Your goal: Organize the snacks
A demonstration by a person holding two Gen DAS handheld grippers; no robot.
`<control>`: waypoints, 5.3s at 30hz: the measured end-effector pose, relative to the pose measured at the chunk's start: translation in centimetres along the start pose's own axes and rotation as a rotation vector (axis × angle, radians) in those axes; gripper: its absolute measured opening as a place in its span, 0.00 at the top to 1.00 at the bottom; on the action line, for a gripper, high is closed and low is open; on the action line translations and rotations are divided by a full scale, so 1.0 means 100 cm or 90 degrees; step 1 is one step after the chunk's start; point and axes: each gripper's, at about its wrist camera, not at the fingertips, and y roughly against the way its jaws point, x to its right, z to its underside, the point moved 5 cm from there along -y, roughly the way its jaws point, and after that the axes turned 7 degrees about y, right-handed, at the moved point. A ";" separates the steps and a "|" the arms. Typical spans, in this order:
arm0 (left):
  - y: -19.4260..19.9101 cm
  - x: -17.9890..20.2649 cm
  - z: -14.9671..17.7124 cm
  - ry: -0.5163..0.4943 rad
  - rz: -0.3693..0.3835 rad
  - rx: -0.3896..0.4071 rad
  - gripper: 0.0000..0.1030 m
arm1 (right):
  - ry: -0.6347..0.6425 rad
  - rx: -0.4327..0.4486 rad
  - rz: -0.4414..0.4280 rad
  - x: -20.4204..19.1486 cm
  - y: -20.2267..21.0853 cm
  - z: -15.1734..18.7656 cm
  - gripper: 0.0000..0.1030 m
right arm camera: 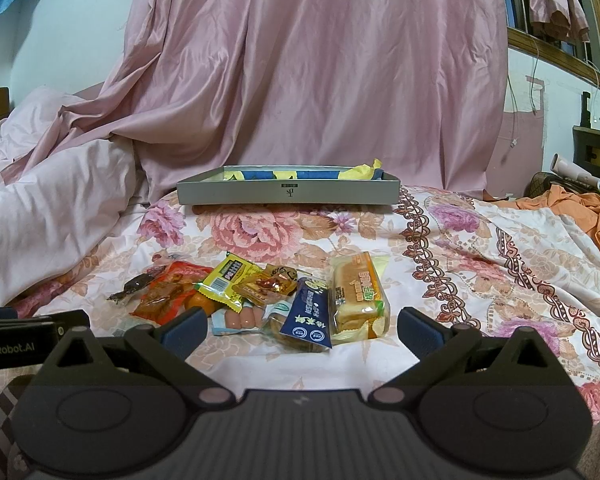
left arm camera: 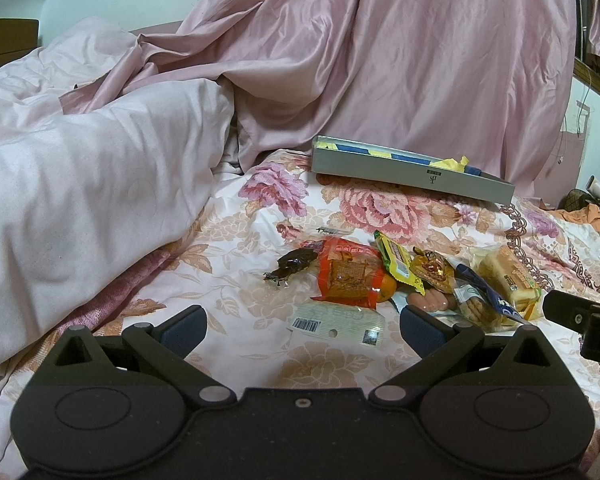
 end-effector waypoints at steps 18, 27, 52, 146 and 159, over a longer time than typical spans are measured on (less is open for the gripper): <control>-0.018 0.011 -0.013 -0.031 -0.008 -0.016 0.01 | -0.016 -0.047 -0.036 0.001 -0.013 -0.002 0.00; -0.052 0.019 -0.023 -0.073 0.025 -0.063 0.01 | 0.040 -0.096 -0.080 -0.005 -0.040 -0.007 0.00; -0.135 0.042 -0.027 -0.118 0.110 -0.163 0.01 | -0.040 -0.125 -0.253 0.019 -0.111 -0.027 0.05; -0.118 0.064 -0.046 -0.007 0.092 -0.099 0.52 | 0.057 -0.059 -0.131 -0.006 -0.135 -0.039 0.70; -0.144 0.125 -0.120 0.036 0.082 -0.036 0.52 | 0.037 0.050 -0.122 0.033 -0.136 -0.103 0.70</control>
